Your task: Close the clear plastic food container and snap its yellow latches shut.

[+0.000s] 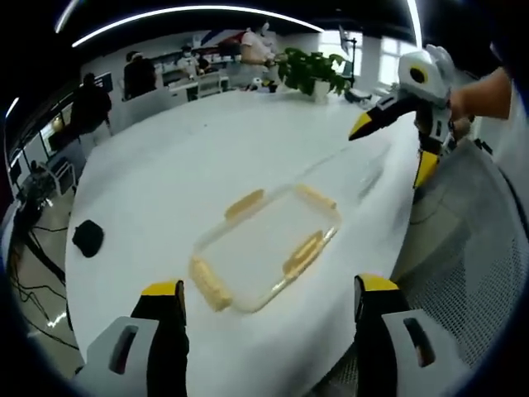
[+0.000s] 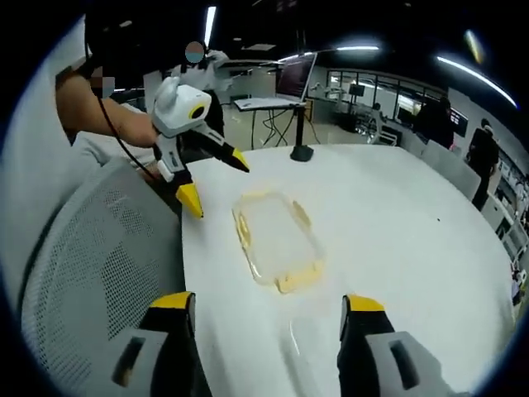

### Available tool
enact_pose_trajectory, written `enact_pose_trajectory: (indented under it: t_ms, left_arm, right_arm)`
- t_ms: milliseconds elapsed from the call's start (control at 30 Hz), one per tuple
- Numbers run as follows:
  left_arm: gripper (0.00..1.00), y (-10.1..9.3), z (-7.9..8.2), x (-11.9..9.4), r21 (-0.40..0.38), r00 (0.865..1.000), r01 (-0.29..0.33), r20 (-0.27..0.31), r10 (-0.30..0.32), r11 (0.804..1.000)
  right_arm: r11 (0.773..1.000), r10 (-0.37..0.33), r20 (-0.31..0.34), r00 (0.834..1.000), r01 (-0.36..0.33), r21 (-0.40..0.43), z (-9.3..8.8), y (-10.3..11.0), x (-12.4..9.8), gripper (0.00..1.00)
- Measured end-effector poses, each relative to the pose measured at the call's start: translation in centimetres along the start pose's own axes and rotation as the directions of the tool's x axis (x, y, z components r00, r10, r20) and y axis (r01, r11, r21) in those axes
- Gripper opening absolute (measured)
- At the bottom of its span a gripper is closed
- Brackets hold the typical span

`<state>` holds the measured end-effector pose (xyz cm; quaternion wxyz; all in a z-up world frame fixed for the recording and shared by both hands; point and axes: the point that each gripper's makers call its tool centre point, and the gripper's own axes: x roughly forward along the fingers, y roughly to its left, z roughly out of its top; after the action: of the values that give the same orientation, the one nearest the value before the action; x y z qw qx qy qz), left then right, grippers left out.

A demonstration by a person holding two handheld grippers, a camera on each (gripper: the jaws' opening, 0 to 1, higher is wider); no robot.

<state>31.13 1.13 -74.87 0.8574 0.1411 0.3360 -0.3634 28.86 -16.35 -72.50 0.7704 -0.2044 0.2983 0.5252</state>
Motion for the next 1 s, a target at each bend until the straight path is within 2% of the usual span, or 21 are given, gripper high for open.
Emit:
enact_pose_trajectory:
  t_ms: [433, 900, 1000]
  left_arm:
    - [0.79, 0.7, -0.2, 0.4, 0.048, 0.999, 0.034, -0.034, -0.032, 0.998]
    - [0.78, 2.0, 0.0, 0.6, 0.113, 0.995, 0.073, -0.069, -0.066, 0.991]
    - [0.78, 2.1, 0.1, 0.6, 0.138, 0.994, 0.087, -0.076, -0.078, 0.987]
  right_arm:
    - [0.999, 0.023, -0.013, 1.000, -0.023, -0.033, 1.4, -0.8, 1.5, 0.66]
    - [0.994, 0.065, -0.056, 0.996, -0.070, -0.083, 2.0, -1.2, 2.9, 0.66]
    - [0.990, 0.073, -0.082, 0.994, -0.082, -0.113, 1.8, -1.3, 3.3, 0.65]
